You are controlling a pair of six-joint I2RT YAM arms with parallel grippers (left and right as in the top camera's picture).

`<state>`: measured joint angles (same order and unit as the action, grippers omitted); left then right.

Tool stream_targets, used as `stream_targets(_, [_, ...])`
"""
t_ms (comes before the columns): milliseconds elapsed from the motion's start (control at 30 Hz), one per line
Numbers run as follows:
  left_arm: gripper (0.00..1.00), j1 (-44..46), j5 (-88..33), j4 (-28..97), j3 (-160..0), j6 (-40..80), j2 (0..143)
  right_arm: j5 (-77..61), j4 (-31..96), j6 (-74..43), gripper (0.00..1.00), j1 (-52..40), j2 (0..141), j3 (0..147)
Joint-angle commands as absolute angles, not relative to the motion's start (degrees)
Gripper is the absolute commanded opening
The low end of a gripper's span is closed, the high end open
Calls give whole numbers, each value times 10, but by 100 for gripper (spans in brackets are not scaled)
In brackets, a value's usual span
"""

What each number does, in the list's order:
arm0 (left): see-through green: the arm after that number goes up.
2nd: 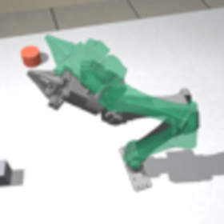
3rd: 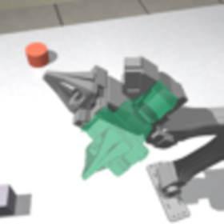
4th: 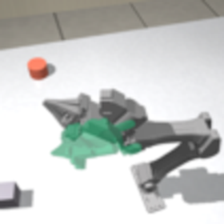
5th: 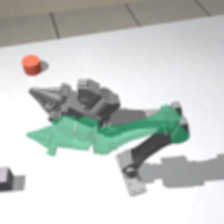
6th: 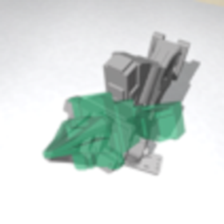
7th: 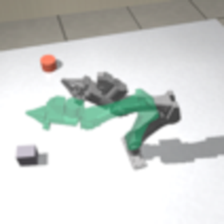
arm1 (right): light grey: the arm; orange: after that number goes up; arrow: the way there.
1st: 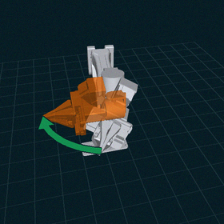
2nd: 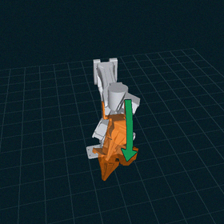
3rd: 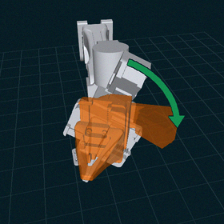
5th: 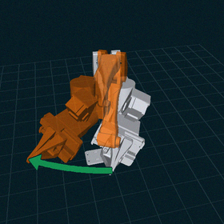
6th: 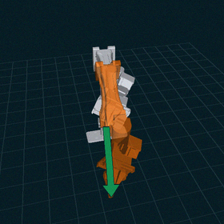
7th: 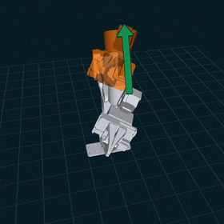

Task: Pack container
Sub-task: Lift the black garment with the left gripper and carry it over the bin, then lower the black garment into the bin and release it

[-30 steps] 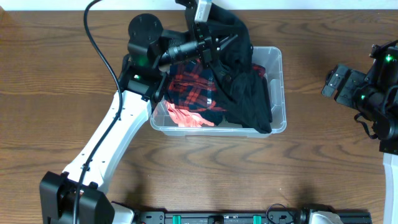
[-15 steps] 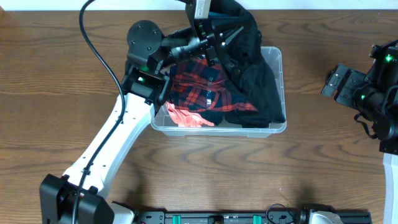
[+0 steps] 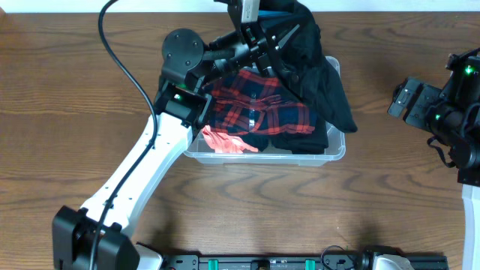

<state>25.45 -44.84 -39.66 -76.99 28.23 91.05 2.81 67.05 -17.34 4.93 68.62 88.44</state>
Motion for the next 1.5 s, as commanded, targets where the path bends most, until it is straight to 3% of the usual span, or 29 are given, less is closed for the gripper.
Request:
stream_targets(0, [6,255,-423,-415,-829,266,929,30,671,-171,99,52,686,889])
stream_targets(467, [6,263,-474,-419,-891,288,995,30,671,-171,99,52,686,889])
stream_targets(1467, [6,256,-458,-404,-919,270,1052,30,671,-171,99,52,686,889])
